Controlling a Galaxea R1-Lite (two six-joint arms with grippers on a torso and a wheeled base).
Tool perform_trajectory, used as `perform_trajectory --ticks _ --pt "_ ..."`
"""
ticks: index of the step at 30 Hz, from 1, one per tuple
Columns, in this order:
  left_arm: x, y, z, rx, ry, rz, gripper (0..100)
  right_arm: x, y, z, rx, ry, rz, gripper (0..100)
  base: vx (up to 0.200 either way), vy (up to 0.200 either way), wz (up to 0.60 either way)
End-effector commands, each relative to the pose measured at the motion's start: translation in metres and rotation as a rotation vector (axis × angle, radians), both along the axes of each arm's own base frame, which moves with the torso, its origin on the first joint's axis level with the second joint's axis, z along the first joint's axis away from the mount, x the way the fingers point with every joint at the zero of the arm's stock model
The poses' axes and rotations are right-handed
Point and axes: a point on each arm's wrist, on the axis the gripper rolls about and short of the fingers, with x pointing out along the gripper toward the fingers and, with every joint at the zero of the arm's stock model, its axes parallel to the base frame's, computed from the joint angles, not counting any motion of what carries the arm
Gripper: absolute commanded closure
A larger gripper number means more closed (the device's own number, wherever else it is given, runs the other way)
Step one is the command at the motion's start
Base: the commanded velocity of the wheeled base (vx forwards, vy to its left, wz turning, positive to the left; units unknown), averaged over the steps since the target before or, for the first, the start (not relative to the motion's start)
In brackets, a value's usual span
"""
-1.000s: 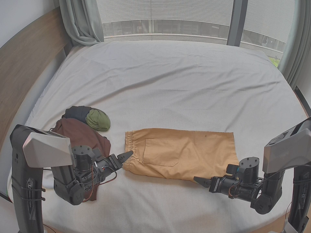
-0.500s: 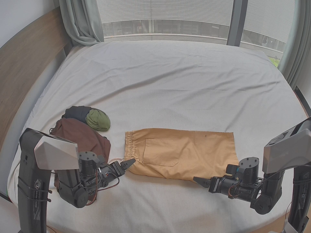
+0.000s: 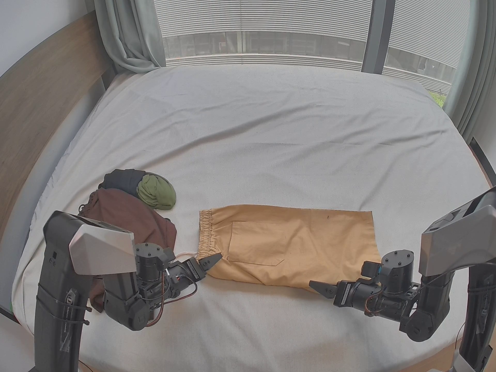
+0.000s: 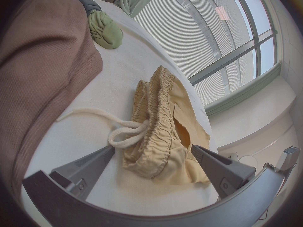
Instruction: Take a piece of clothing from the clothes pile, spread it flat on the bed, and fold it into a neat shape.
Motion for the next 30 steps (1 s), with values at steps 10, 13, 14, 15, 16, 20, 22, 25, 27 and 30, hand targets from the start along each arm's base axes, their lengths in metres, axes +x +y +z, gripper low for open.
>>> perform_trajectory --ticks 10,13,14,15,16,20,22,25,27,30 --pt "0.023 -0.015 -0.006 -0.028 -0.048 -0.013 0 0.002 0.001 0.000 0.004 -0.004 -0.001 0 0.000 0.000 0.00" --pt "0.028 -0.017 -0.005 -0.035 -0.063 -0.013 0 0.001 0.001 0.000 0.004 -0.004 0.001 0 0.000 0.000 0.00" --pt "0.029 -0.017 -0.006 -0.035 -0.065 -0.013 0 0.001 0.001 0.000 0.004 -0.004 0.001 0 0.000 0.000 0.00" --pt "0.029 -0.017 -0.006 -0.035 -0.065 -0.013 0 0.001 0.001 0.000 0.004 -0.004 0.001 0 0.000 0.000 0.00" --pt "0.029 -0.017 -0.007 -0.035 -0.063 -0.013 0 0.002 0.001 0.000 0.004 -0.006 -0.001 0 0.000 0.000 0.00" --pt "0.030 -0.018 -0.006 -0.037 -0.069 -0.014 0 0.003 0.002 0.000 0.005 -0.009 0.002 0 0.000 0.000 0.00" --pt "0.032 -0.019 -0.006 -0.043 -0.072 -0.014 0 0.003 0.002 0.000 0.004 -0.010 0.000 0 0.000 0.000 0.00" --pt "0.034 -0.020 -0.007 -0.053 -0.072 -0.010 0 0.003 0.002 0.000 0.004 -0.010 0.000 0 0.000 0.000 0.00" --pt "0.034 -0.020 -0.007 -0.054 -0.074 -0.010 0 0.003 0.001 -0.001 0.002 -0.007 -0.001 0 0.000 0.000 0.00" --pt "0.034 -0.020 -0.006 -0.059 -0.076 -0.008 100 0.003 0.002 0.000 0.005 -0.011 -0.001 0 0.000 0.000 0.00"
